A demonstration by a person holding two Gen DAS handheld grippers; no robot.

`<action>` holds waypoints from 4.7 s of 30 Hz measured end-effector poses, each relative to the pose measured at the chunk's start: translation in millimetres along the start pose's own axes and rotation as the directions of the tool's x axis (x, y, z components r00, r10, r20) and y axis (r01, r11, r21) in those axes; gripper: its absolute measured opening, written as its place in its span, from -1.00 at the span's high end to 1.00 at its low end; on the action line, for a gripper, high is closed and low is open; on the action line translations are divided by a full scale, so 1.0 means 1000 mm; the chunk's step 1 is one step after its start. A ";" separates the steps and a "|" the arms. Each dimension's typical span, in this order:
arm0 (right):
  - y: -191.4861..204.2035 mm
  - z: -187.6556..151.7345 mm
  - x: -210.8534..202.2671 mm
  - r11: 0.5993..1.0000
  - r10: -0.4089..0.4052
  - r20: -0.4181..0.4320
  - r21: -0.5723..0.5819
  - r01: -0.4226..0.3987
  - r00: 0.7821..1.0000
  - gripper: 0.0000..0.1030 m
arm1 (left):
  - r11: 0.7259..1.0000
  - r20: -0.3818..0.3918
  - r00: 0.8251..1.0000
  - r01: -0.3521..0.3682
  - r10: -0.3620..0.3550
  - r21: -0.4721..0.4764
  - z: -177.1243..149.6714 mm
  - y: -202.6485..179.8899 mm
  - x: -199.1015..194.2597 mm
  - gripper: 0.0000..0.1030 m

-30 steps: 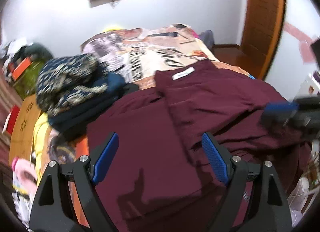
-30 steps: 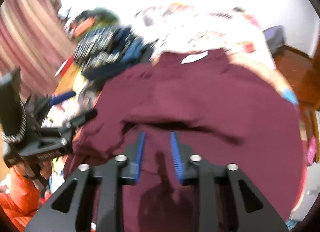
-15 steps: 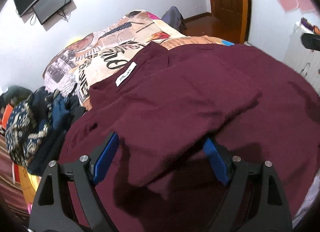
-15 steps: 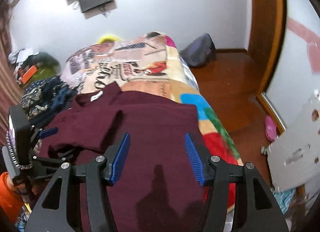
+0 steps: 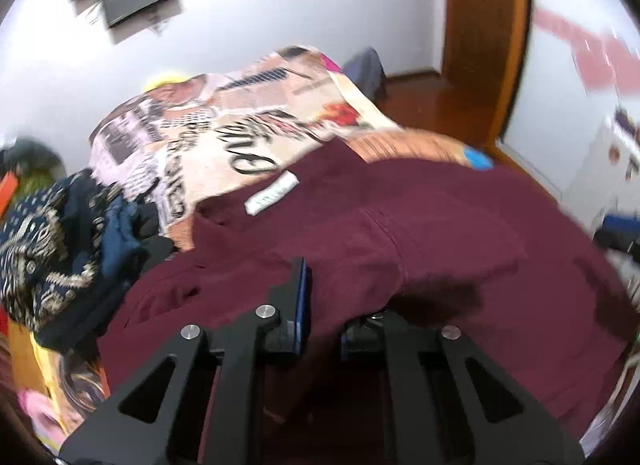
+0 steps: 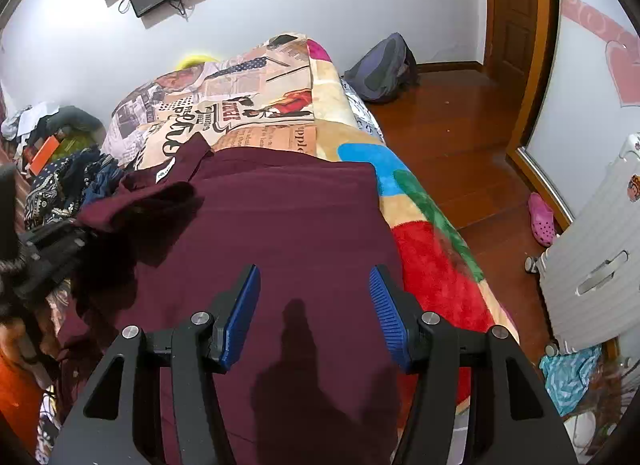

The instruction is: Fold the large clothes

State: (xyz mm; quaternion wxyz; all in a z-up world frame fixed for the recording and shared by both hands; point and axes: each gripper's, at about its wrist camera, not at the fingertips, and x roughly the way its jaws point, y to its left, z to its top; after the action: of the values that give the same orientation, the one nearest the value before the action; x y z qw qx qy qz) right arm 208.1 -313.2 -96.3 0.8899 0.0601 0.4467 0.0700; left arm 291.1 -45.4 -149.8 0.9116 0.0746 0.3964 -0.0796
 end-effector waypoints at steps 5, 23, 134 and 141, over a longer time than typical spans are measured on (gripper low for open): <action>0.003 0.002 0.001 1.000 -0.006 0.007 -0.009 0.006 1.000 -0.03 | 0.989 0.090 0.994 -0.046 0.059 -0.139 0.004 0.056 -0.042 0.89; 0.040 0.001 0.016 0.998 0.028 -0.035 -0.052 -0.030 0.999 -0.03 | 0.922 -0.158 0.976 -0.194 0.149 -0.334 -0.119 0.173 -0.048 0.75; 0.018 0.149 0.073 0.988 -0.031 0.002 -0.150 0.031 1.000 0.14 | 0.907 -0.080 0.961 -0.275 0.264 -0.320 0.005 0.277 -0.030 -0.51; 0.038 0.123 0.008 0.979 0.033 0.106 -0.204 -0.010 0.994 -0.24 | 0.915 -0.071 0.972 -0.236 0.225 -0.326 -0.030 0.263 -0.065 -0.65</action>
State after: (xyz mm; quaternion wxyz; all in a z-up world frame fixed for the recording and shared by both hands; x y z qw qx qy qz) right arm 308.7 -280.3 -23.2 0.9136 -0.0226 0.3874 0.1215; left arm 279.5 223.3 -102.7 0.9076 -0.0325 0.4070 0.0975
